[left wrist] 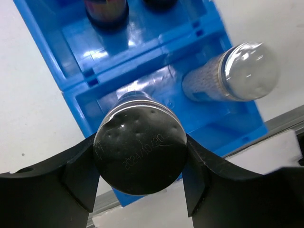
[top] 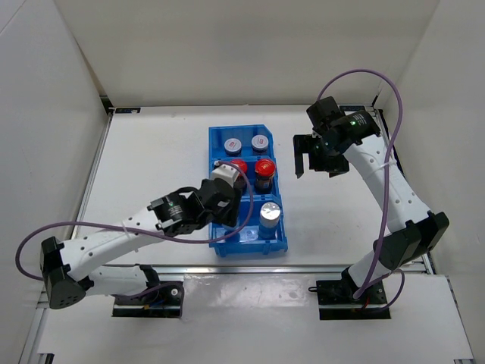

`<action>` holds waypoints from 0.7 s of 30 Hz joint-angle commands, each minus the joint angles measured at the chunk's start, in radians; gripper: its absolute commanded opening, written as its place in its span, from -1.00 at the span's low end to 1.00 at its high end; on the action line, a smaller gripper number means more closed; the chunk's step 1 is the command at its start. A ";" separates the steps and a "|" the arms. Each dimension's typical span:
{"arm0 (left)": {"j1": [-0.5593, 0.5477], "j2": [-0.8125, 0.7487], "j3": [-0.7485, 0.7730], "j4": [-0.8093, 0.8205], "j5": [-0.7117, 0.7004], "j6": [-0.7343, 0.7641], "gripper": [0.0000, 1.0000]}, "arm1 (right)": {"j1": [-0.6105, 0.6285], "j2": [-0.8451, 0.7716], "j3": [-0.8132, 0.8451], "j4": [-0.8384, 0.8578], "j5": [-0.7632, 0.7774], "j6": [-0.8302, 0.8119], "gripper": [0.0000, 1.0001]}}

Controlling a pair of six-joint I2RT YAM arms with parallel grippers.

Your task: Organize the condiment bottles

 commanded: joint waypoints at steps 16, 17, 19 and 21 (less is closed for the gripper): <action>0.006 0.117 -0.027 0.223 -0.039 0.005 1.00 | 0.000 -0.019 -0.002 -0.066 0.033 -0.020 0.98; 0.006 0.117 -0.001 0.192 -0.048 0.005 1.00 | 0.000 -0.019 -0.002 -0.066 0.033 -0.020 0.98; 0.006 0.128 0.042 0.148 -0.091 0.005 1.00 | 0.000 -0.019 -0.002 -0.066 0.033 -0.020 0.98; 0.016 0.128 0.151 0.058 -0.136 0.015 1.00 | 0.000 -0.019 -0.002 -0.066 0.033 -0.020 0.98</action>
